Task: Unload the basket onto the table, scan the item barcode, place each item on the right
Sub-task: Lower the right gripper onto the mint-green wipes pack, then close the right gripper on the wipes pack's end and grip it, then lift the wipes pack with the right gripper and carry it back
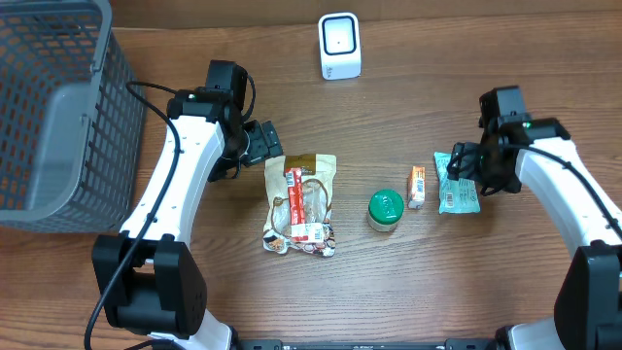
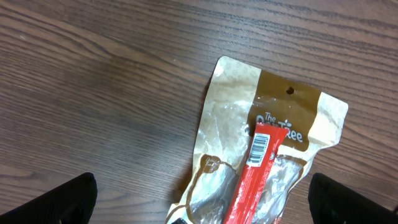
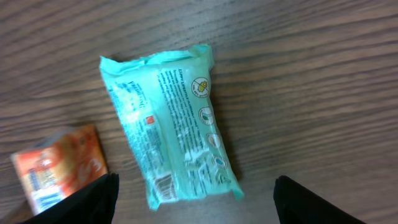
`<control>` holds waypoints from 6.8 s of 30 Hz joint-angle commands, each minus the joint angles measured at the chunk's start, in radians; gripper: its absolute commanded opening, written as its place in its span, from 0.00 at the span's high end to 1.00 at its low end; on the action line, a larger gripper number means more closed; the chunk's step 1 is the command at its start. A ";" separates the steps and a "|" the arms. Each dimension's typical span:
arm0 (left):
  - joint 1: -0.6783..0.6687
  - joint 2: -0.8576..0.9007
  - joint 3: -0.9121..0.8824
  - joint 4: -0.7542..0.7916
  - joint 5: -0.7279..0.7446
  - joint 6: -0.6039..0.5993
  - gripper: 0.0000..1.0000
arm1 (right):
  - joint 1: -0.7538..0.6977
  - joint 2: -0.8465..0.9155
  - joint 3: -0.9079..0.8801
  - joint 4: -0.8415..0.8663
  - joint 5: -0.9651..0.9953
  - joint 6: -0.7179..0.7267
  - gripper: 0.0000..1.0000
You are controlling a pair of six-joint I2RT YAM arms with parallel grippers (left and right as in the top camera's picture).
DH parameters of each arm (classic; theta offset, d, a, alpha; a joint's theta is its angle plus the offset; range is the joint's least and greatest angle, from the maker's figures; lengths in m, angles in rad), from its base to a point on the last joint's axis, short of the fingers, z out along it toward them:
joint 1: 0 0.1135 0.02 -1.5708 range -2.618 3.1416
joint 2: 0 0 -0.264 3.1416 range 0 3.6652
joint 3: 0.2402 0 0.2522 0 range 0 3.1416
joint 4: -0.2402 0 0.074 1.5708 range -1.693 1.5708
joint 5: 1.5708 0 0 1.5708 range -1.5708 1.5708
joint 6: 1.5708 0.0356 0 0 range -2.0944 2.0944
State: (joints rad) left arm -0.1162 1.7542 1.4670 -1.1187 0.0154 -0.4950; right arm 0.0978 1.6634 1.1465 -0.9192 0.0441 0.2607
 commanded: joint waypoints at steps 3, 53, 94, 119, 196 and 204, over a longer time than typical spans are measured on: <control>-0.002 -0.023 0.021 0.001 0.003 -0.006 0.00 | -0.005 -0.016 -0.097 0.106 0.007 -0.008 0.22; -0.002 -0.023 0.021 0.001 0.003 -0.006 0.00 | -0.037 -0.016 -0.042 0.111 -0.071 -0.138 0.34; -0.002 -0.023 0.021 0.001 0.003 -0.006 0.00 | -0.086 -0.014 -0.222 0.195 0.121 0.211 0.20; -0.002 -0.023 0.021 0.001 0.003 -0.006 0.00 | -0.167 -0.014 -0.047 0.023 -0.092 0.045 0.12; -0.002 -0.023 0.021 0.001 0.003 -0.006 0.00 | -0.167 -0.040 -0.274 0.200 -0.143 -0.003 0.97; -0.002 -0.023 0.021 0.001 0.003 -0.006 0.00 | -0.167 -0.186 -0.190 0.106 -0.161 -0.064 0.97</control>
State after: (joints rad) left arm -0.1162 1.7542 1.4670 -1.1187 0.0154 -0.4950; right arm -0.0658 1.5639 0.8852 -0.7944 -0.1223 0.2401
